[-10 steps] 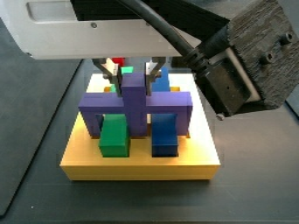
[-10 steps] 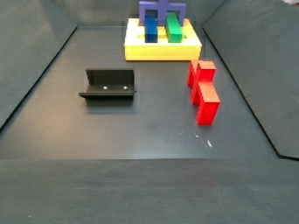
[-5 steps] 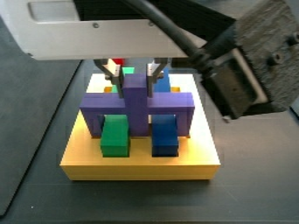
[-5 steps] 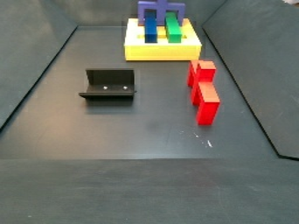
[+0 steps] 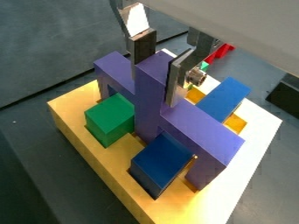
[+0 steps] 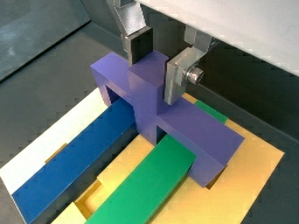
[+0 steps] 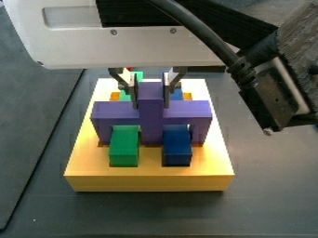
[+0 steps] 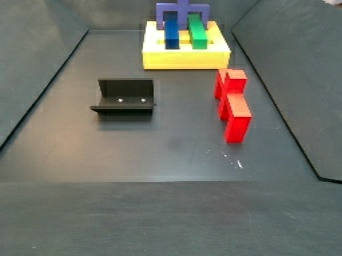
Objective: Pick up the purple object. Move up. Move to above the board. Insert the purple object.
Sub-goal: Insert the purple object.
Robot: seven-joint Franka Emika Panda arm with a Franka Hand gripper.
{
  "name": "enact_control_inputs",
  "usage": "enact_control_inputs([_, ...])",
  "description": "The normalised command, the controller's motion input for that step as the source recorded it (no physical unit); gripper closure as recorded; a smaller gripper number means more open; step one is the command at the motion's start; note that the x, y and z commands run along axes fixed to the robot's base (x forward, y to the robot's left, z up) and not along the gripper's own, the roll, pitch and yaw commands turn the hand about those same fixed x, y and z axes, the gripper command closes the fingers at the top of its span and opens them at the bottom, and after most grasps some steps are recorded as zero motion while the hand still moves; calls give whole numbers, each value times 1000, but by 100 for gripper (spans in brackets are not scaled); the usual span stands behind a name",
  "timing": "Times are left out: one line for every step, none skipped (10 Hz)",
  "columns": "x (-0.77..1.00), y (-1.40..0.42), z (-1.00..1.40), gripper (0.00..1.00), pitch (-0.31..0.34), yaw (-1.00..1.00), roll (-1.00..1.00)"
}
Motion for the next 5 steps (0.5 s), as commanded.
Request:
enact_control_inputs([31,-57,0,100,153,103,-209])
enact_control_inputs([0,-43,9,100,154,94,-233])
enact_control_inputs([0,0,160,100,153,49,-213])
enact_control_inputs([94,0,0,100,3,0,0])
enact_control_inputs([0,0,0,100,0,-6,0])
